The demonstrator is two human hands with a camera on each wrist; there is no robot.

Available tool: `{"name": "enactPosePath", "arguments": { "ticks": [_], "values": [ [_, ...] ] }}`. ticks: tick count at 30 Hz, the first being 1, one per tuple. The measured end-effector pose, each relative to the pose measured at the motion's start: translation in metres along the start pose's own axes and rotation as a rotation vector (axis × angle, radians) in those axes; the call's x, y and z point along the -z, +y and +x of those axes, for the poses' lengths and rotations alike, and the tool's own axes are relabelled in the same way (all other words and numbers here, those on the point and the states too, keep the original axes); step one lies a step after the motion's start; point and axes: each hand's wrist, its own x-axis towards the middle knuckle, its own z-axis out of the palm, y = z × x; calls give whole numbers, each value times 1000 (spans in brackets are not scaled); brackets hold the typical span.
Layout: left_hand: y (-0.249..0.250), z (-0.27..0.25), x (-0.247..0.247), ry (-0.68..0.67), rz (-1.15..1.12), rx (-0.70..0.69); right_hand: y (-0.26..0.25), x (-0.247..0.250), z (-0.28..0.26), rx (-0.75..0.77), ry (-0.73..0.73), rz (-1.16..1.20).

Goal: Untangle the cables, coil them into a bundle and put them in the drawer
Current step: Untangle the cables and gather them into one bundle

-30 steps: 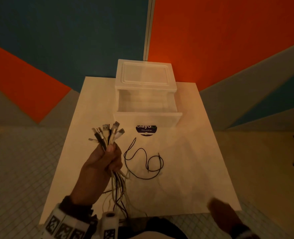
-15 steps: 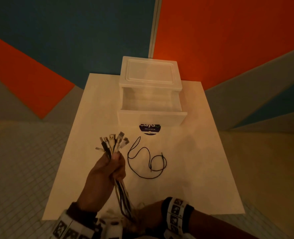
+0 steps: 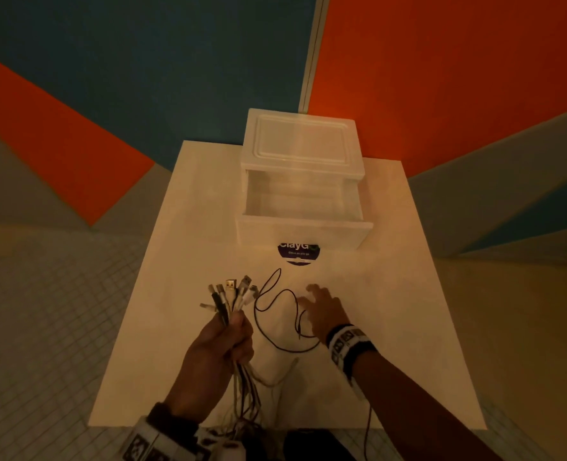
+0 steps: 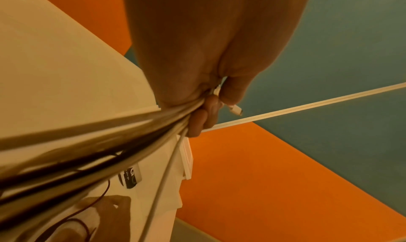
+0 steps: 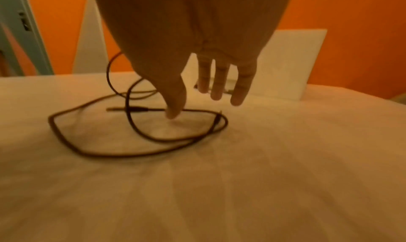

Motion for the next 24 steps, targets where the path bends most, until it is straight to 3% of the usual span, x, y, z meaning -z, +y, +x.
{"name": "enactPosePath", "arguments": {
  "ticks": [4,7,9,11,13,16,18,21,24],
  "values": [
    [-2,11,-4,79,-10,-8,8,-22,-1,79,26,-95],
    [-1,21,-9,96,-39,12,13,-16,-15,13,54,45],
    [0,27,-12,103,-65,42,8,11,-35,-88,211,302],
    [-1,34,-15,109,-67,50,-4,45,-59,-216,359,745],
    [-3,40,-20,118,-50,37,-26,84,-86,-174,495,1066],
    [-8,46,-29,100,-33,22,-74,132,-110,-59,374,1408],
    [-10,48,-37,77,7,4,-96,143,-111,-55,349,1347],
    [-9,49,-41,122,26,0,-95,145,-104,-176,475,749],
    [-6,51,-32,224,23,-17,-67,150,-105,-338,412,390]
  ]
}}
